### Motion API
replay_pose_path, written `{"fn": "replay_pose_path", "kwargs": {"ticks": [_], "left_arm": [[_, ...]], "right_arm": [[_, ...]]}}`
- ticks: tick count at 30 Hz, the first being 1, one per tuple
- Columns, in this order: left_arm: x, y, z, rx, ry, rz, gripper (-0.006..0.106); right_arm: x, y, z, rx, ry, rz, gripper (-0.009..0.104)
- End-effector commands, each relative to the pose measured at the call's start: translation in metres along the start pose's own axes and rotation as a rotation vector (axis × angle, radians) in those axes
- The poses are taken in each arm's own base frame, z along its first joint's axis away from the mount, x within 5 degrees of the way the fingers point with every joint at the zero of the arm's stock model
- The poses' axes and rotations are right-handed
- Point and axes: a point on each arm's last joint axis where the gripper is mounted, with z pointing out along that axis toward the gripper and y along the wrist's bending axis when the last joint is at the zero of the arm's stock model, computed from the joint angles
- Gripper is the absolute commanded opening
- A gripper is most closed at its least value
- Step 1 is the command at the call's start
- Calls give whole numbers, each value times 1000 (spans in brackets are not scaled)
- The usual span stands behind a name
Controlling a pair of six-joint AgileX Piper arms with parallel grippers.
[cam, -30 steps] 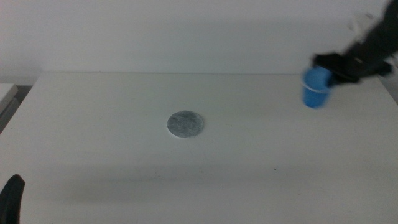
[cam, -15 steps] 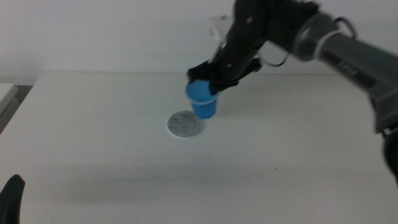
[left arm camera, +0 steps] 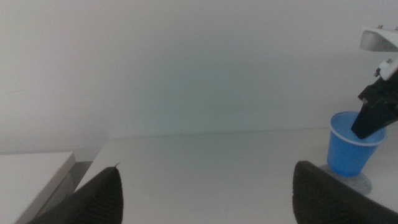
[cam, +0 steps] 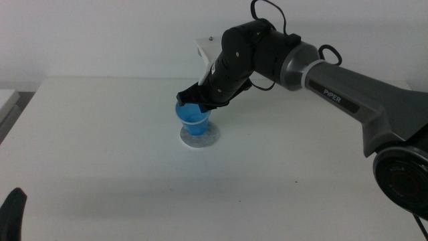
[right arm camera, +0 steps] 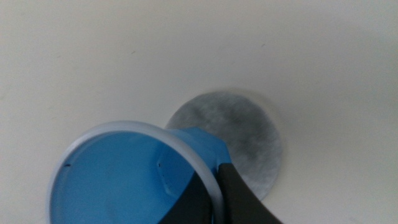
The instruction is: Place an empty cup on a cup mat.
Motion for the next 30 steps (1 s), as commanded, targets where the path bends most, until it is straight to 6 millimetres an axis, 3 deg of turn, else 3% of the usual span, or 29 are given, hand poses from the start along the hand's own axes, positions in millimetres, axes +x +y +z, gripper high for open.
{"fn": "replay_pose_path", "kwargs": {"ticks": [1,12,30], "left_arm": [[-1,0,0,5,-6,-7,94],[-1,0,0,5,-6,-7,94],[-1,0,0,5,-6,-7,94]], "right_arm": [[-4,-3,0,33,-36,-17,-2],[-6,-7,20,45,13,14,-2],[-5,-8,23,59,10,9,-2]]}}
